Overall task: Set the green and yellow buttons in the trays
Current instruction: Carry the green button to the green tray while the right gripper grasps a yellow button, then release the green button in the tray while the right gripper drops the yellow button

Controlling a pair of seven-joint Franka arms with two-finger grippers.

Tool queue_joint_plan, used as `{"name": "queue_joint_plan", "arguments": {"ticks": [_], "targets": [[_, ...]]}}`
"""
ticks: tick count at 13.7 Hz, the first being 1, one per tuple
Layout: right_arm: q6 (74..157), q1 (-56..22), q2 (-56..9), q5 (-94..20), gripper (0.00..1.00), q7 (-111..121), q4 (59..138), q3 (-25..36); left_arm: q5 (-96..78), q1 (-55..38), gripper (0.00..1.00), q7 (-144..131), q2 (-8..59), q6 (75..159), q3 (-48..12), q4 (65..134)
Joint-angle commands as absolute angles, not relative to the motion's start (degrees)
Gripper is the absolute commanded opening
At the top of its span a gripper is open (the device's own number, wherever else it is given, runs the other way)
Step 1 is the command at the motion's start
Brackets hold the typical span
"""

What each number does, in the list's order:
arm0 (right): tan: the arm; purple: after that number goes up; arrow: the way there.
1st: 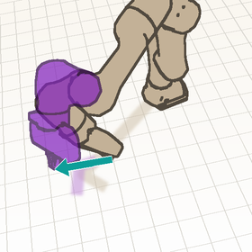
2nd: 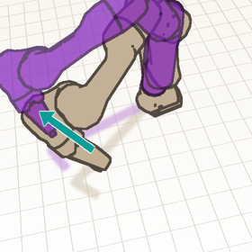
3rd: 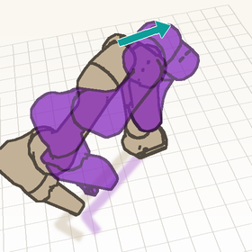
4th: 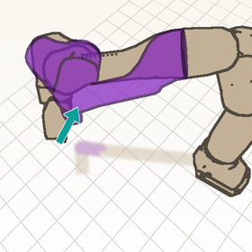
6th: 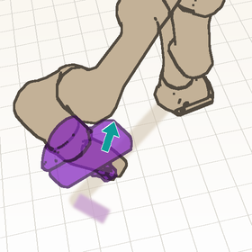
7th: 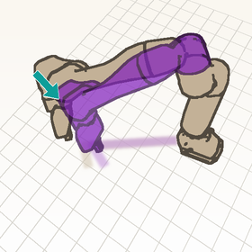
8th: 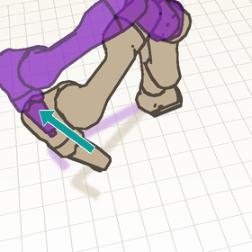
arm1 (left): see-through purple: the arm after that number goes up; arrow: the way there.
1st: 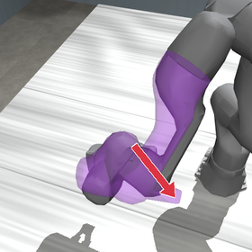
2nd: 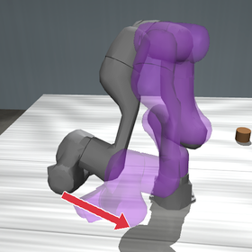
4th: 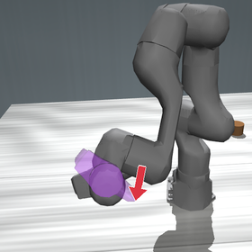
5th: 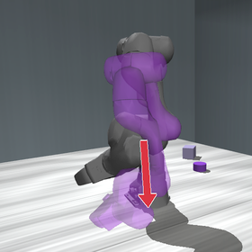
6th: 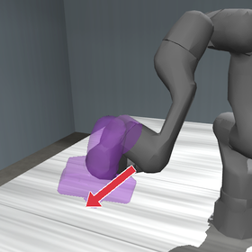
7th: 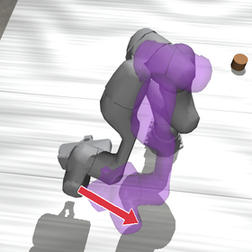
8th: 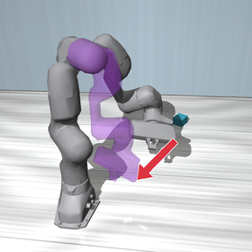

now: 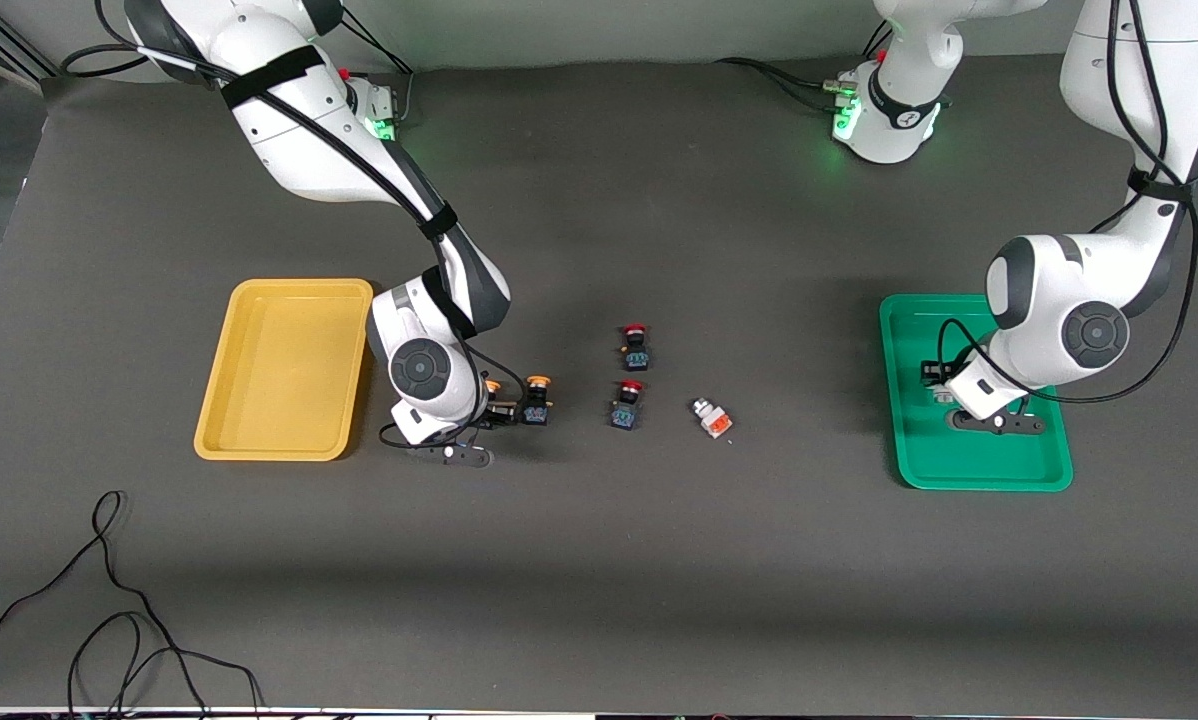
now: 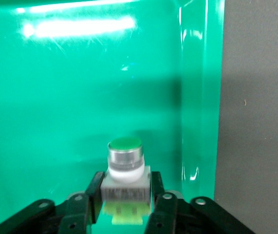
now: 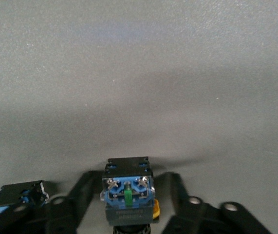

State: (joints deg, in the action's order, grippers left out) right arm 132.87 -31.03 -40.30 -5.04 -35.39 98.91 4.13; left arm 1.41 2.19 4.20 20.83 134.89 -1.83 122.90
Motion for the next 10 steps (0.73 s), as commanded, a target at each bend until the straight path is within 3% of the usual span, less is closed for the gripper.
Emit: {"name": "queue_joint_plan", "arguments": {"ticks": [1, 6, 10], "targets": [[132.98, -31.55, -37.54, -5.54, 0.00, -36.74, 99.58, 4.66, 2.02, 2.28, 1.00, 4.92, 19.69, 129.93, -1.93, 119.46], [120.97, -29.71, -28.33, -5.45, 0.00, -33.40, 99.31, 5.53, 1.93, 2.20, 1.00, 3.79, 18.81, 107.53, -2.02, 102.69], [108.84, -29.53, -18.92, -5.62, 0.00, -21.57, 99.58, 13.68, 0.97, 1.32, 1.00, 0.90, 18.72, 96.61, -2.63, 90.99]]}}
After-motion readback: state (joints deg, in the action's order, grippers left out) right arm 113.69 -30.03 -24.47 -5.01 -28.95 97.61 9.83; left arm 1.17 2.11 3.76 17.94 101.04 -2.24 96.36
